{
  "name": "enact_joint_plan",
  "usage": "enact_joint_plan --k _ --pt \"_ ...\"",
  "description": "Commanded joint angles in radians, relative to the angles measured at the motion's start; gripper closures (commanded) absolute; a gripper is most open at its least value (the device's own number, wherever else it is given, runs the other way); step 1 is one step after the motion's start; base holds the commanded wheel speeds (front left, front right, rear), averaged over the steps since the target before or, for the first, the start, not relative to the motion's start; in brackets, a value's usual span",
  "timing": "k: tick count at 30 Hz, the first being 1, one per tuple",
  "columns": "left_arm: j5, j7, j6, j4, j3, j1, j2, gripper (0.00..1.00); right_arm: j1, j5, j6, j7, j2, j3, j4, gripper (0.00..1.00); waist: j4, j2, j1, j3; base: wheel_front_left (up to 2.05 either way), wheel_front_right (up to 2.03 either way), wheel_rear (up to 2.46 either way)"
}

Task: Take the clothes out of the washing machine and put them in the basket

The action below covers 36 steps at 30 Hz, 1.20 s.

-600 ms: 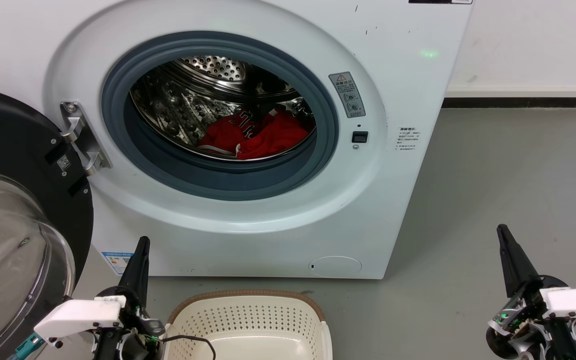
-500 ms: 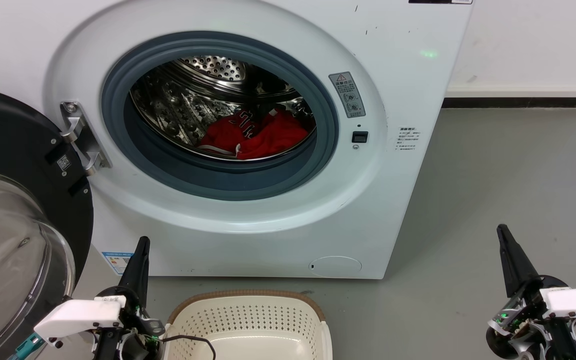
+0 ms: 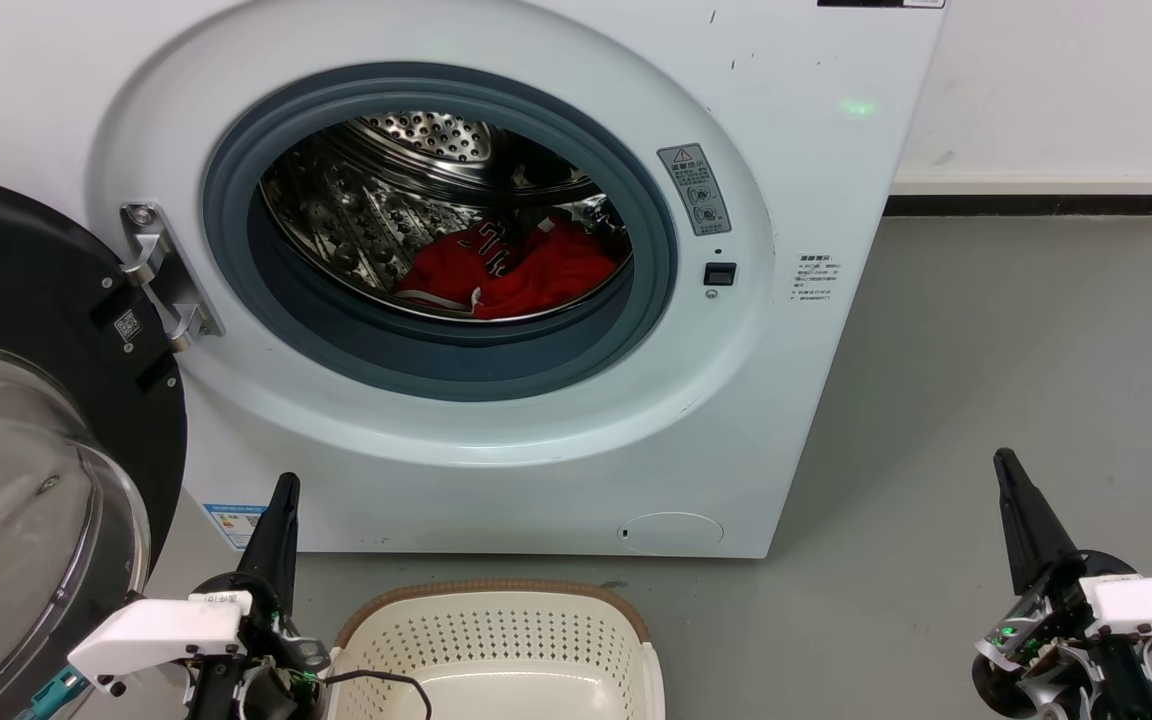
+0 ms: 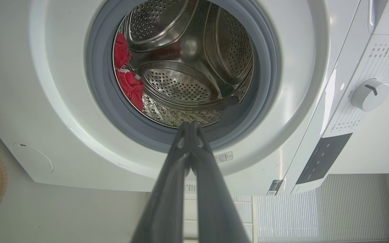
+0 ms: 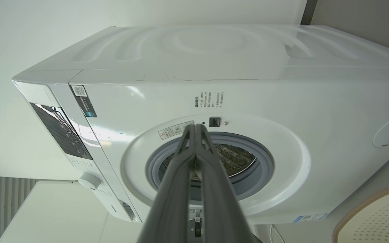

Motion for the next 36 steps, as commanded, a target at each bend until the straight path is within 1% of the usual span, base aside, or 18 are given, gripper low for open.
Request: enact_joint_plan --k 1,6,7,11,18,22,27,36 --pt "-0.002 0.001 -0.005 0.0 0.002 -0.007 -0.001 1.0 -0.012 -0.005 0.0 0.0 0.003 0.001 0.001 1.0 0.0 0.0 0.0 0.0 0.0 0.0 0.0" --pt "-0.002 0.001 -0.005 0.0 0.002 -0.007 -0.001 1.0 -0.012 -0.005 0.0 0.0 0.003 0.001 0.001 1.0 0.0 0.0 0.0 0.0 0.0 0.0 0.0" --pt "0.0 0.0 0.0 0.003 -0.001 0.001 0.0 0.0 0.002 0.0 0.0 0.0 0.0 0.0 0.002 0.0 0.0 0.0 0.0 0.0 0.0 0.0 0.0" --pt "0.0 -0.001 0.002 0.028 -0.004 0.024 -0.003 0.0 0.023 0.0 0.0 -0.001 0.001 0.001 0.025 0.0 0.0 0.0 0.0 0.0 0.0 0.0 0.0" --pt "0.021 -0.037 0.001 0.02 -0.041 0.012 -0.002 0.0 0.03 -0.024 0.0 -0.037 0.001 0.015 -0.001 0.0 -0.002 0.0 0.0 0.0 0.0 0.0 0.0" --pt "0.056 -0.057 0.001 0.011 -0.053 0.004 0.001 0.0 0.035 -0.049 0.0 -0.057 0.001 0.018 -0.015 0.0 -0.003 0.0 0.0 0.0 0.0 0.0 0.0" --pt "0.142 -0.08 0.001 -0.013 -0.058 -0.004 0.001 0.0 0.037 -0.125 0.0 -0.08 0.001 0.024 -0.032 0.0 -0.004 0.0 0.0 0.0 0.0 0.0 0.0" --pt "0.349 -0.119 0.0 -0.059 -0.069 -0.018 0.0 0.0 0.042 -0.33 0.0 -0.119 0.001 0.026 -0.077 0.0 -0.007 0.0 0.0 0.0 0.0 0.0 0.0"
